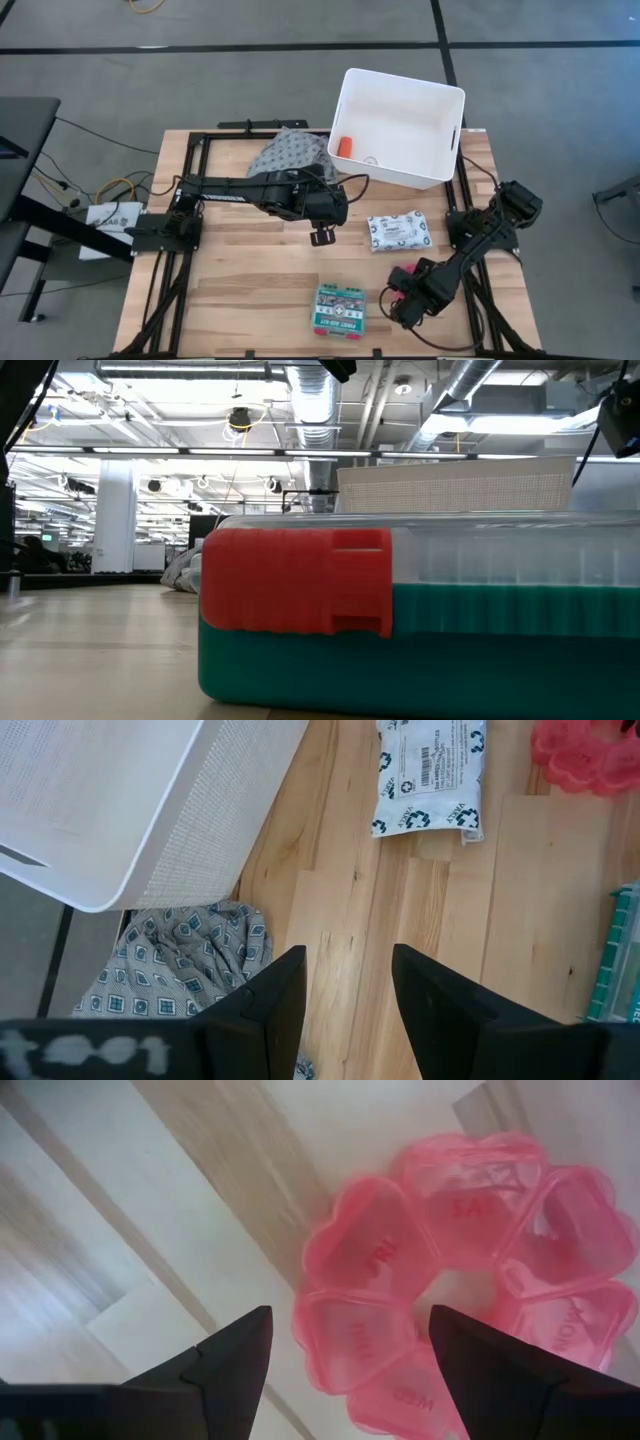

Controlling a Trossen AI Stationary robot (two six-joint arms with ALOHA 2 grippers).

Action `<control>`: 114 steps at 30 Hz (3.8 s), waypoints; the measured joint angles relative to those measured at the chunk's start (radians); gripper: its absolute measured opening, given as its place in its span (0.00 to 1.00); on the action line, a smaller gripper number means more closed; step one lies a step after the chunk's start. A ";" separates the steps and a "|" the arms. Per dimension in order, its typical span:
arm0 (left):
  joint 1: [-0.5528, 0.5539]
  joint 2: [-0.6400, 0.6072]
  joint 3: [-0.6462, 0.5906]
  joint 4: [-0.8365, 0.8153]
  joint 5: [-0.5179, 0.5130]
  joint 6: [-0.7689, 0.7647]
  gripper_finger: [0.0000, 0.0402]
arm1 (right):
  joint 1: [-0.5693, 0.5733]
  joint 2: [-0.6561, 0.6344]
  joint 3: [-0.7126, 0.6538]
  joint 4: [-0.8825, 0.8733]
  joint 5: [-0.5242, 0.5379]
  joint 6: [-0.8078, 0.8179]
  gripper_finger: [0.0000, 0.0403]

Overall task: Pick & place medical supplies in basket/bin
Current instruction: Put the pink organizer in the white bin

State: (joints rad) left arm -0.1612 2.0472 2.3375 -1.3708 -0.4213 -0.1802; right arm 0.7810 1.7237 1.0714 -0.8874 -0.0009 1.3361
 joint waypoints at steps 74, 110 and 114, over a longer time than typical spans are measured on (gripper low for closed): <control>0.000 0.000 0.000 0.053 -0.001 0.000 0.35 | -0.091 0.053 0.822 -0.642 0.862 -0.431 0.51; 0.001 0.000 0.000 0.089 0.000 0.000 0.35 | -1.100 -0.421 0.064 -0.036 0.686 -0.996 0.55; 0.001 0.000 0.000 0.090 0.000 0.000 0.35 | -1.154 -0.337 0.066 -0.044 0.669 -0.993 0.56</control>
State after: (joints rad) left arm -0.1600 2.0472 2.3371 -1.2812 -0.4212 -0.1802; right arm -0.3727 1.3870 1.1375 -0.9313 0.6678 0.3433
